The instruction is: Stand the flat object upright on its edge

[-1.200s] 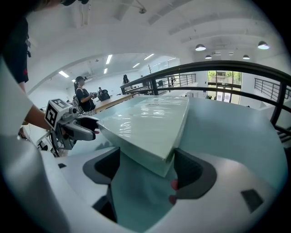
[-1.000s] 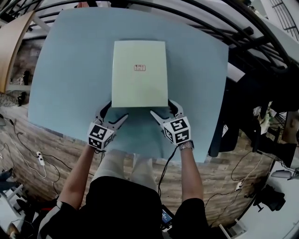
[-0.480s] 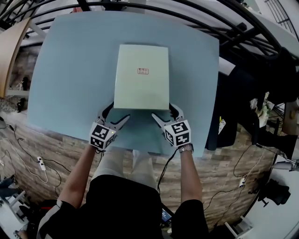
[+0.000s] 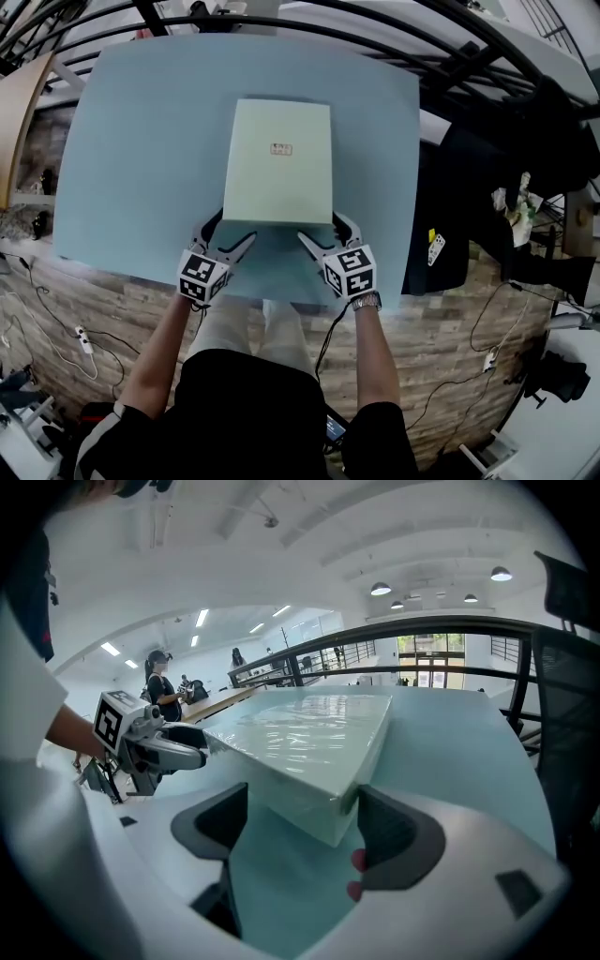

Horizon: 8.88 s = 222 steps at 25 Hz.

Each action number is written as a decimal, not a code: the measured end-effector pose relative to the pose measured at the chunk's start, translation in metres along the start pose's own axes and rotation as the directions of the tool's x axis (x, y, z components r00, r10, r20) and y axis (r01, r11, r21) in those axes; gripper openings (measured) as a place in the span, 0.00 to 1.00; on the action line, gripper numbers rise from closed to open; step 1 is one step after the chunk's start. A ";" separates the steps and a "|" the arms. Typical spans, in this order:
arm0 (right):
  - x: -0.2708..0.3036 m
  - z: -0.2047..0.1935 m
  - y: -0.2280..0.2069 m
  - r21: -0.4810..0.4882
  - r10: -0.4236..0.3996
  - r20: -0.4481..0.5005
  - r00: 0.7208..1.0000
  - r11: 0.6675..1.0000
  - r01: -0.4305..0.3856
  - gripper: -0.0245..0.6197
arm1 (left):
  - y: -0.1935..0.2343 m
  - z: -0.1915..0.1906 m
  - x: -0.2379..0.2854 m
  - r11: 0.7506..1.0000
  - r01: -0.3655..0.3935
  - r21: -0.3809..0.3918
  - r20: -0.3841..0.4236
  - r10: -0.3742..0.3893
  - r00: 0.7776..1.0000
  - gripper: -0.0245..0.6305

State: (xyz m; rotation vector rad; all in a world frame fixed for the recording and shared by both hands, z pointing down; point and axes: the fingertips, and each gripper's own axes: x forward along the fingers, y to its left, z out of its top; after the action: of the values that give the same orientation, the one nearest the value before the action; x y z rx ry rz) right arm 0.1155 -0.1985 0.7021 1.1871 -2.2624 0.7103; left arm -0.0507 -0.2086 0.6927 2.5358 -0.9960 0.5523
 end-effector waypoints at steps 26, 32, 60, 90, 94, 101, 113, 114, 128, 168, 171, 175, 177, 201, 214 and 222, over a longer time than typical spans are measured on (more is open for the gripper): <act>-0.074 0.000 0.016 0.032 -0.002 0.093 0.996 0.999 -0.001 0.58 | -0.053 0.029 -0.026 1.000 -0.004 0.029 0.076 0.002 0.997 0.59; -0.087 0.002 0.024 0.031 0.003 0.116 0.993 0.999 -0.006 0.58 | -0.062 0.030 -0.038 0.999 -0.003 0.050 0.072 -0.001 0.997 0.59; -0.149 0.013 0.055 0.013 0.002 0.215 0.977 1.000 -0.005 0.58 | -0.106 0.057 -0.088 0.997 0.010 0.075 0.148 -0.021 0.989 0.58; -0.200 0.017 0.072 -0.020 -0.016 0.286 0.958 1.000 0.023 0.58 | -0.140 0.084 -0.111 0.994 -0.023 0.104 0.238 -0.002 0.971 0.59; -0.204 0.020 0.074 -0.010 -0.024 0.300 0.954 1.000 0.028 0.58 | -0.141 0.088 -0.114 0.993 -0.023 0.113 0.243 -0.005 0.970 0.58; -0.212 0.023 0.074 -0.022 -0.032 0.312 0.950 0.999 0.041 0.58 | -0.147 0.095 -0.116 0.993 -0.031 0.112 0.264 0.000 0.965 0.58; -0.223 0.035 0.074 -0.044 -0.032 0.337 0.941 0.998 0.049 0.58 | -0.153 0.107 -0.122 0.987 -0.055 0.152 0.274 0.011 0.962 0.58; -0.223 0.037 0.074 -0.046 -0.031 0.340 0.940 0.998 0.049 0.58 | -0.153 0.108 -0.122 0.987 -0.057 0.152 0.277 0.013 0.961 0.58; -0.226 0.044 0.076 -0.063 -0.029 0.348 0.937 0.997 0.054 0.58 | -0.150 0.117 -0.124 0.987 -0.071 0.143 0.296 0.025 0.955 0.58; -0.230 0.054 0.080 -0.070 -0.046 0.363 0.931 0.995 0.077 0.58 | -0.147 0.125 -0.132 0.988 -0.082 0.130 0.310 0.038 0.950 0.58; -0.230 0.054 0.079 -0.071 -0.046 0.364 0.930 0.995 0.077 0.58 | -0.146 0.125 -0.131 0.989 -0.084 0.126 0.313 0.041 0.949 0.58; -0.230 0.055 0.080 -0.072 -0.044 0.363 0.931 0.995 0.075 0.58 | -0.144 0.126 -0.131 0.988 -0.087 0.126 0.313 0.044 0.949 0.58; -0.230 0.056 0.080 -0.072 -0.045 0.361 0.931 0.995 0.075 0.58 | -0.144 0.128 -0.131 0.988 -0.087 0.126 0.311 0.044 0.949 0.58; -0.230 0.056 0.079 -0.045 -0.071 0.379 0.923 0.994 0.095 0.58 | -0.143 0.127 -0.128 0.986 -0.084 0.143 0.305 0.037 0.952 0.58; -0.229 0.059 0.073 -0.029 -0.095 0.392 0.915 0.993 0.116 0.58 | -0.139 0.130 -0.125 0.988 -0.095 0.124 0.322 0.050 0.945 0.58; -0.230 0.061 0.071 -0.015 -0.103 0.394 0.913 0.993 0.119 0.58 | -0.138 0.131 -0.128 0.987 -0.100 0.125 0.327 0.054 0.943 0.58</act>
State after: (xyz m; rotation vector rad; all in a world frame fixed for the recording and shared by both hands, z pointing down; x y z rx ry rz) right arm 0.1609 -0.0666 0.4970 1.5389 -2.4858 0.4072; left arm -0.0106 -0.1020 0.4930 2.7827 -1.2113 0.2353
